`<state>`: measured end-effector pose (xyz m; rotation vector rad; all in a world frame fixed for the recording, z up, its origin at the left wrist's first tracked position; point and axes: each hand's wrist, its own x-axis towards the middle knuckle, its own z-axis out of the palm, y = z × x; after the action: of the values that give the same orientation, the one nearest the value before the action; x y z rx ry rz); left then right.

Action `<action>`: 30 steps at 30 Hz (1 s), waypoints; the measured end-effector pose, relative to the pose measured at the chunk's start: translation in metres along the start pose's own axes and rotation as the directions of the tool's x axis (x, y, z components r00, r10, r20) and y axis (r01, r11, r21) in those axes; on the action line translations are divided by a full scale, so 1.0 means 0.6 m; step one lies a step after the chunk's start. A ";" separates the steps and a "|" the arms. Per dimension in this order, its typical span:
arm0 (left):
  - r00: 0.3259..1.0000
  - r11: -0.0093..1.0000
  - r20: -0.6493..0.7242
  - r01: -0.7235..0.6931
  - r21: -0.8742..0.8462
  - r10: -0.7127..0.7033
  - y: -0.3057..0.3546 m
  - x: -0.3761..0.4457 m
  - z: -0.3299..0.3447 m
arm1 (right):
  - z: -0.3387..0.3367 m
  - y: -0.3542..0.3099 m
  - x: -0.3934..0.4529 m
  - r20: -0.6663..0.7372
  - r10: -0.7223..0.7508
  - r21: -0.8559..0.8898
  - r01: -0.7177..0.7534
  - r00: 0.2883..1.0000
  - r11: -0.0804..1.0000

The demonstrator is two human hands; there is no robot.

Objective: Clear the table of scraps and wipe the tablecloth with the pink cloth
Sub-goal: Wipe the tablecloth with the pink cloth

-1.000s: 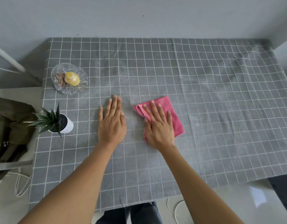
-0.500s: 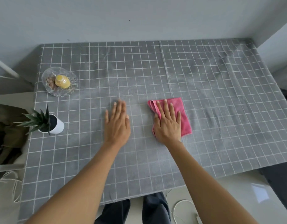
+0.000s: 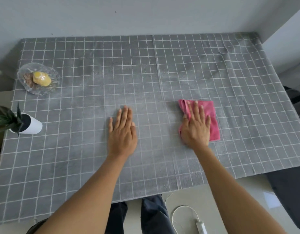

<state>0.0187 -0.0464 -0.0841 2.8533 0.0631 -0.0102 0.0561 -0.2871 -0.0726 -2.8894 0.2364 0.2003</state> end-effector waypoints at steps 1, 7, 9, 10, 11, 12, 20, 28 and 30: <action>1.000 1.000 -0.004 0.003 0.001 -0.003 -0.001 -0.001 0.000 | -0.002 0.007 0.001 -0.002 0.043 0.006 -0.043 0.999 0.999; 1.000 1.000 0.002 0.009 0.018 -0.009 0.000 0.002 0.003 | 0.012 -0.077 -0.024 -0.006 0.208 0.135 -0.205 0.978 0.969; 1.000 1.000 -0.002 0.015 0.022 -0.015 0.001 0.003 0.003 | 0.025 -0.117 -0.054 0.024 0.051 0.118 -0.053 0.998 0.992; 1.000 1.000 -0.002 0.018 0.021 -0.018 0.001 0.002 0.002 | 0.030 -0.131 -0.071 0.040 -0.040 0.117 0.035 0.998 0.993; 1.000 1.000 -0.001 0.019 0.019 -0.019 0.001 0.002 0.001 | 0.032 -0.136 -0.083 0.056 -0.111 0.116 0.104 0.992 0.988; 1.000 1.000 -0.002 0.017 0.017 -0.017 0.001 0.001 0.001 | 0.030 -0.130 -0.086 0.063 -0.165 0.108 0.157 0.984 0.982; 1.000 1.000 0.001 0.005 0.020 -0.005 -0.002 0.000 0.000 | -0.005 0.007 -0.020 -0.022 0.112 0.045 -0.111 0.993 0.993; 1.000 0.999 -0.010 0.009 0.040 -0.009 0.001 -0.001 0.002 | 0.012 -0.081 -0.051 0.032 -0.033 0.089 0.030 0.999 0.996; 1.000 0.999 -0.015 0.013 0.040 -0.012 0.000 0.000 0.002 | 0.022 -0.112 -0.072 0.059 -0.213 0.107 0.206 0.975 0.973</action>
<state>0.0186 -0.0468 -0.0855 2.8929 0.0847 0.0076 0.0244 -0.2130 -0.0640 -2.7761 -0.0706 0.2438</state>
